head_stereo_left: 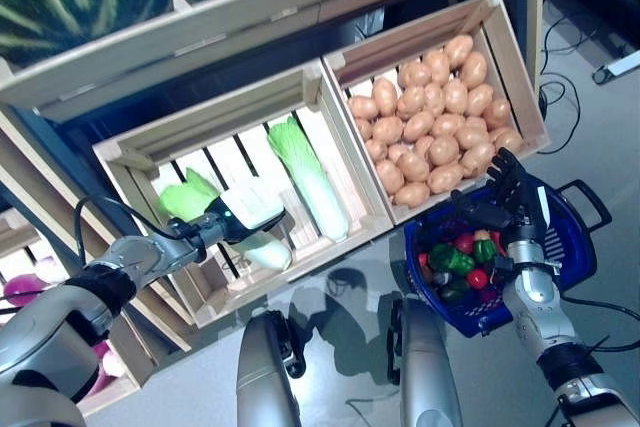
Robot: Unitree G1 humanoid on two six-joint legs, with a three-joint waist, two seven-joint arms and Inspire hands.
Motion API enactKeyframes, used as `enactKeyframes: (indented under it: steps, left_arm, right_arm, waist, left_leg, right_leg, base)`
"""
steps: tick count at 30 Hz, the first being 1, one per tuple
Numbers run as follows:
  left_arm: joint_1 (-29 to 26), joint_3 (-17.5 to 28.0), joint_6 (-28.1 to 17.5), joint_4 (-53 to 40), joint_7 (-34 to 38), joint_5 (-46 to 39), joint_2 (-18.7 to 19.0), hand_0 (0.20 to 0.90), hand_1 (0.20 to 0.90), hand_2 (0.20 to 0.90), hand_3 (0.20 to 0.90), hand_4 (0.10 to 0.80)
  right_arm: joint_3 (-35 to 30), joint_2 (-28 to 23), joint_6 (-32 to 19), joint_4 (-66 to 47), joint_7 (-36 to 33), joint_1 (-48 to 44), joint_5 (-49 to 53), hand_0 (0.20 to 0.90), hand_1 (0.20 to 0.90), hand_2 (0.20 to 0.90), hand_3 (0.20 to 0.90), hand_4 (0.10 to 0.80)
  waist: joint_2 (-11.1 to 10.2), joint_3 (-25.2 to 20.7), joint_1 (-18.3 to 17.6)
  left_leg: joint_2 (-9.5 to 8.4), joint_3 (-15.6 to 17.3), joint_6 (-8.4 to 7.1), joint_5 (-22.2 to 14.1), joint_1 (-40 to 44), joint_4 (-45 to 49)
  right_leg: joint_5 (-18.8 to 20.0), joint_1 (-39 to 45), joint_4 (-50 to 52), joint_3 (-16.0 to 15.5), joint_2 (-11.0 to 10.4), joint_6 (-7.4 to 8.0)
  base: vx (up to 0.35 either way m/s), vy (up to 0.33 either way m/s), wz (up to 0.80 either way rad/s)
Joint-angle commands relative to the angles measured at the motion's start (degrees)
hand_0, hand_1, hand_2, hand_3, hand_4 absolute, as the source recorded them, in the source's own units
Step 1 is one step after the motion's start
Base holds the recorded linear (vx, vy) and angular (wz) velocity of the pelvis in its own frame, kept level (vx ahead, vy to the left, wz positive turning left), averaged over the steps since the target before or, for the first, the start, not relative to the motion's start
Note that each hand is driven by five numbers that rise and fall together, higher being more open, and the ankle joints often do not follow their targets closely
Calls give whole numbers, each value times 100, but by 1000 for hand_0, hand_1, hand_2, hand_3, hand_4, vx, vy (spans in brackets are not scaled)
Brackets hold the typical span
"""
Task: Put vegetables into the basket
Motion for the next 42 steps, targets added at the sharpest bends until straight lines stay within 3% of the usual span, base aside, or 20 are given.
enactKeyframes:
  steps: [1, 8, 11, 16, 17, 27, 35, 42]
  left_arm:
    - [-223, 389, -32, -205, 548, -542, 5, 300, 300, 300, 300, 400]
    - [145, 731, -138, -294, 717, -1192, -114, 300, 300, 300, 300, 400]
    - [415, 1085, -274, -377, 805, -1602, -208, 300, 300, 300, 300, 400]
    - [655, 1279, -224, -370, 335, -1245, -389, 305, 305, 305, 305, 403]
    - [654, 1248, -183, -336, 216, -1240, -390, 900, 900, 900, 900, 800]
    - [469, 626, 621, 69, -1651, -1901, -457, 900, 900, 900, 900, 800]
    - [187, 305, 706, 183, -2134, -2049, -382, 900, 900, 900, 900, 800]
    - [-1, 270, 669, 264, -1849, -2014, -392, 900, 900, 900, 900, 800]
  right_arm:
    - [-91, -154, -726, -523, 119, -367, 39, 900, 900, 900, 900, 800]
    - [-46, -28, -660, -491, 149, -211, -20, 900, 900, 900, 900, 800]
    - [-32, 43, -663, -517, 209, -84, -63, 900, 900, 900, 900, 800]
    - [-67, 65, -594, -493, 408, -2, -78, 900, 900, 900, 900, 800]
    - [-57, 61, -587, -464, 427, -27, -57, 900, 900, 900, 900, 800]
    - [104, -138, -365, -464, 304, -278, 59, 900, 900, 900, 900, 800]
    - [112, -265, -364, -557, 200, -332, 55, 900, 900, 900, 900, 800]
    - [159, -330, -377, -554, 151, -403, 47, 900, 900, 900, 900, 800]
  waist:
    - [47, -493, 52]
    - [3, -710, 169]
    - [-5, -794, 231]
    - [-14, -824, 271]
    - [-18, -811, 272]
    - [-78, -458, 190]
    - [-101, -249, 120]
    - [-123, -124, 109]
  left_leg:
    - [253, -74, -130, -52, 860, -955]
    - [182, 106, -145, 127, 1605, -1719]
    - [95, 161, -141, 277, 1931, -2139]
    - [28, 187, -143, 332, 2130, -2343]
    - [31, 178, -143, 325, 2111, -2311]
    - [96, 85, -243, 275, 1798, -2014]
    - [115, 28, -305, 242, 1555, -1836]
    - [125, -35, -348, 208, 1255, -1632]
  right_leg:
    - [1350, 323, -1429, -46, -364, 125]
    - [1563, 995, -2064, -267, -473, 194]
    - [1698, 1319, -2452, -367, -455, 223]
    - [1775, 1573, -2715, -470, -426, 226]
    - [1772, 1559, -2684, -478, -431, 229]
    - [1779, 1361, -2548, -471, -403, 262]
    - [1778, 1131, -2397, -448, -445, 296]
    - [1768, 864, -2238, -370, -478, 311]
  base:
    - [9, -10, 4]
    - [50, 1, -2]
    - [32, 2, -1]
    - [45, -1, 1]
    - [43, -5, 6]
    - [-12, -1, 1]
    - [-30, 6, 1]
    - [-38, -2, 3]
